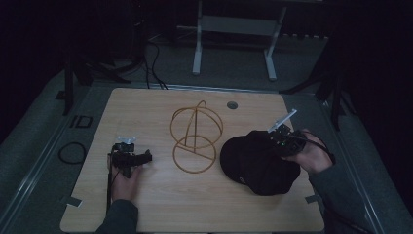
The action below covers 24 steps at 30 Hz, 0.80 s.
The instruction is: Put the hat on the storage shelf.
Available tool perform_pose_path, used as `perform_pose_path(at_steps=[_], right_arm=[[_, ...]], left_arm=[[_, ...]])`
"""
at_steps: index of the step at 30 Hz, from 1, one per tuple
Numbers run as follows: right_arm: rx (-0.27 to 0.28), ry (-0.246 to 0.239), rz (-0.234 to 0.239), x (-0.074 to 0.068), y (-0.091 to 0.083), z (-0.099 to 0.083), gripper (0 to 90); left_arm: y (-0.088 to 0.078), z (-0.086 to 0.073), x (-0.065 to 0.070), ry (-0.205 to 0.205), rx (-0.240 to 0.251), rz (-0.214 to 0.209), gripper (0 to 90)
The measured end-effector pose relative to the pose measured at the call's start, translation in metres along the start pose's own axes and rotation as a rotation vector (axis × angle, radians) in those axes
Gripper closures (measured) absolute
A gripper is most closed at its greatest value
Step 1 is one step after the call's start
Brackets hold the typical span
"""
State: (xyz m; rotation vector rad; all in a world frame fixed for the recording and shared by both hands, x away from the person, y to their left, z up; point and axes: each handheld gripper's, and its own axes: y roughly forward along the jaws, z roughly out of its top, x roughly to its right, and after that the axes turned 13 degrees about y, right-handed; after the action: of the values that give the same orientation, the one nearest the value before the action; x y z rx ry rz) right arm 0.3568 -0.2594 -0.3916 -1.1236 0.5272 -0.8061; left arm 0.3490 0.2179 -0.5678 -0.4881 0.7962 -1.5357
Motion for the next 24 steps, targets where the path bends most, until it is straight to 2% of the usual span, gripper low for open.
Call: perform_pose_path(at_steps=[9,19,21,24], right_arm=[[0.041,0.069,-0.005,0.018,-0.008,0.011,84.4],[0.058,0.112,-0.013,0.033,-0.019,0.027,84.3],[0.074,0.125,-0.018,0.037,-0.021,0.029,84.4],[0.117,0.170,-0.019,0.041,-0.025,0.031,84.5]], left_arm=[[0.000,0.000,0.000,0.002,0.000,0.001,1.3],[0.000,0.000,0.000,0.001,0.000,0.000,1.3],[0.000,0.000,0.000,0.002,0.000,0.001,1.3],[0.000,0.000,0.000,0.001,0.000,0.001,1.3]])
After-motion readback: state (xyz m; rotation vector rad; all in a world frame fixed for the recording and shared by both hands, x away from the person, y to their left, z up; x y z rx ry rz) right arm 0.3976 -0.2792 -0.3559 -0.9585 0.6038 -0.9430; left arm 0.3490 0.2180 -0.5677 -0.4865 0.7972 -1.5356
